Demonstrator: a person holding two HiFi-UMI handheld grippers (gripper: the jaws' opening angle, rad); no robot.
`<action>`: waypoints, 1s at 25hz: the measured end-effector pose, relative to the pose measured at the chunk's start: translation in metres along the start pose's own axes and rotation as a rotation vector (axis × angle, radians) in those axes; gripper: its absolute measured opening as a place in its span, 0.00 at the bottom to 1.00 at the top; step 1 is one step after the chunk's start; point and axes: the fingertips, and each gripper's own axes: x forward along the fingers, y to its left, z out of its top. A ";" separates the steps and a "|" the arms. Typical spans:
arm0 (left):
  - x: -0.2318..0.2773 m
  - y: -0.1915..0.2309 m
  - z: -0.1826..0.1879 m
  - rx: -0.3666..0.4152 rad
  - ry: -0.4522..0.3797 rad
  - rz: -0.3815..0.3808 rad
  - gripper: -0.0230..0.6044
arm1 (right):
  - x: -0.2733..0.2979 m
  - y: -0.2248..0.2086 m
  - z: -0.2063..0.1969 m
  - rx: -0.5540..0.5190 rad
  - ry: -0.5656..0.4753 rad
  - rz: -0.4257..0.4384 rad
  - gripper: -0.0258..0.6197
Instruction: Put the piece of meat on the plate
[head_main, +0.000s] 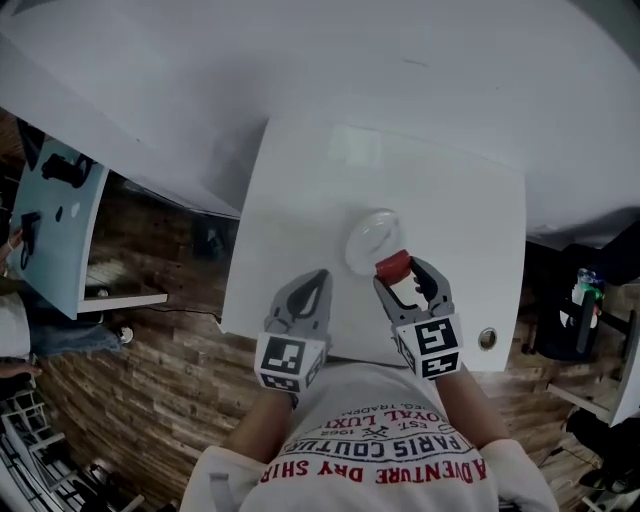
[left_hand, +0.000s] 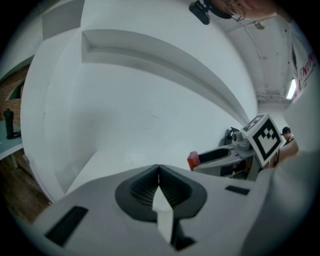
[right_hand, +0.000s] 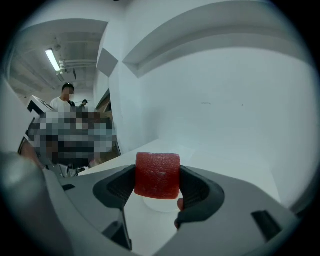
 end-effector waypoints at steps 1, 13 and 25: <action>0.005 0.005 -0.003 -0.002 0.013 -0.015 0.05 | 0.009 -0.001 -0.003 -0.007 0.024 0.000 0.47; 0.045 0.051 -0.051 -0.067 0.131 -0.069 0.05 | 0.096 -0.025 -0.067 -0.048 0.336 -0.008 0.47; 0.049 0.073 -0.075 -0.131 0.156 -0.045 0.05 | 0.136 -0.027 -0.101 -0.097 0.519 0.002 0.48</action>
